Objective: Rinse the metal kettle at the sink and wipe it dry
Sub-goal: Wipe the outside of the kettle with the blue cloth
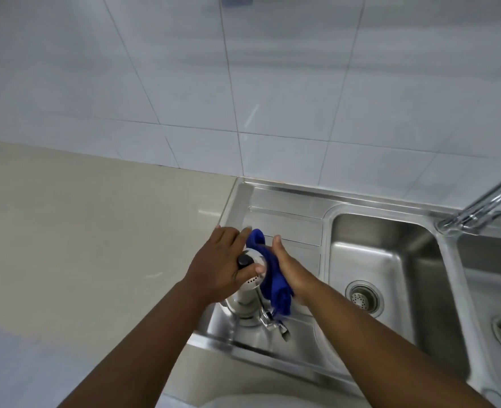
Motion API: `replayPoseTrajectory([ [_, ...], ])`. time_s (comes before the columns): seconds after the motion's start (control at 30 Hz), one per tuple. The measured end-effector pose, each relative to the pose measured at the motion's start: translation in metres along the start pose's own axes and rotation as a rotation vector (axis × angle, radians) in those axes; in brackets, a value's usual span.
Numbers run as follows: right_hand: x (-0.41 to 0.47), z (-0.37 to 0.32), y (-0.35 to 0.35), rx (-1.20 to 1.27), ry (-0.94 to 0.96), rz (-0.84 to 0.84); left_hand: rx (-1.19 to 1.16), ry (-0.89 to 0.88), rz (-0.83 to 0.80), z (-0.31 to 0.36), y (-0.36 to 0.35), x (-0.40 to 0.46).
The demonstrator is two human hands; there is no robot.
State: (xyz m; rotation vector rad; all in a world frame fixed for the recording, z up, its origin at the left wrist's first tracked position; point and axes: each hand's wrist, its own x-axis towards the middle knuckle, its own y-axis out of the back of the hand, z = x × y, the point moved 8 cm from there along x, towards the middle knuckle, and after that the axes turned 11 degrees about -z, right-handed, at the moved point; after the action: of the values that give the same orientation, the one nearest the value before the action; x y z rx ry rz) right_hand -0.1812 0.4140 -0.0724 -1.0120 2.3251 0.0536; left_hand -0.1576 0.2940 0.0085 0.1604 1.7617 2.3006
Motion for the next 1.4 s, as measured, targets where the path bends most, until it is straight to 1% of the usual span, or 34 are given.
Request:
replayPoseTrajectory([
  [0.1,-0.005,-0.009,-0.002,-0.085,-0.049,0.011,0.004,0.031,0.021,-0.001,0.001,0.000],
  [0.23,-0.023,-0.041,-0.016,-0.200,-0.047,-0.072,0.013,0.099,0.026,-0.006,-0.001,-0.002],
  [0.27,-0.028,-0.047,-0.020,-0.237,-0.057,-0.070,0.015,0.100,0.026,-0.007,-0.001,-0.001],
  [0.33,-0.035,-0.053,-0.031,-0.326,-0.070,-0.036,-0.004,0.091,0.033,-0.007,-0.001,0.000],
  [0.43,-0.040,-0.051,-0.051,-0.370,0.036,0.065,-0.089,0.109,0.039,-0.015,-0.006,-0.002],
  [0.5,-0.047,-0.036,-0.062,-0.428,0.078,0.138,-0.121,0.138,0.038,-0.018,-0.008,-0.005],
  [0.57,-0.058,-0.019,-0.076,-0.508,0.192,0.220,-0.129,0.158,0.018,-0.016,-0.009,-0.006],
  [0.63,-0.073,-0.003,-0.084,-0.484,0.282,0.314,-0.131,0.169,-0.029,-0.014,-0.010,-0.005],
  [0.7,-0.070,0.005,-0.081,-0.480,0.294,0.346,-0.112,0.160,-0.070,-0.012,-0.012,-0.004],
  [0.73,-0.065,0.002,-0.075,-0.453,0.306,0.350,-0.091,0.140,-0.078,-0.011,-0.011,-0.004],
  [0.83,-0.052,-0.024,-0.053,-0.273,0.398,0.322,-0.040,0.028,-0.081,-0.005,-0.009,-0.003],
  [0.9,-0.047,-0.033,-0.043,-0.273,0.441,0.327,-0.123,-0.028,-0.112,-0.003,-0.010,0.000],
  [0.97,-0.044,-0.029,-0.040,-0.262,0.453,0.333,-0.241,-0.030,-0.131,-0.003,-0.013,0.001],
  [1.07,-0.053,-0.007,-0.049,-0.294,0.447,0.394,-0.309,0.021,-0.130,-0.006,-0.017,0.002],
  [1.17,-0.064,0.025,-0.066,-0.473,0.450,0.458,-0.310,0.068,-0.118,-0.007,-0.018,0.000],
  [1.23,-0.067,0.036,-0.065,-0.577,0.473,0.516,-0.305,0.096,-0.104,-0.006,-0.018,-0.001],
  [1.33,-0.071,0.045,-0.050,-0.637,0.490,0.593,-0.306,0.136,-0.076,-0.004,-0.017,-0.003],
  [1.4,-0.075,0.057,-0.043,-0.660,0.478,0.598,-0.303,0.144,-0.064,-0.005,-0.016,-0.003],
])
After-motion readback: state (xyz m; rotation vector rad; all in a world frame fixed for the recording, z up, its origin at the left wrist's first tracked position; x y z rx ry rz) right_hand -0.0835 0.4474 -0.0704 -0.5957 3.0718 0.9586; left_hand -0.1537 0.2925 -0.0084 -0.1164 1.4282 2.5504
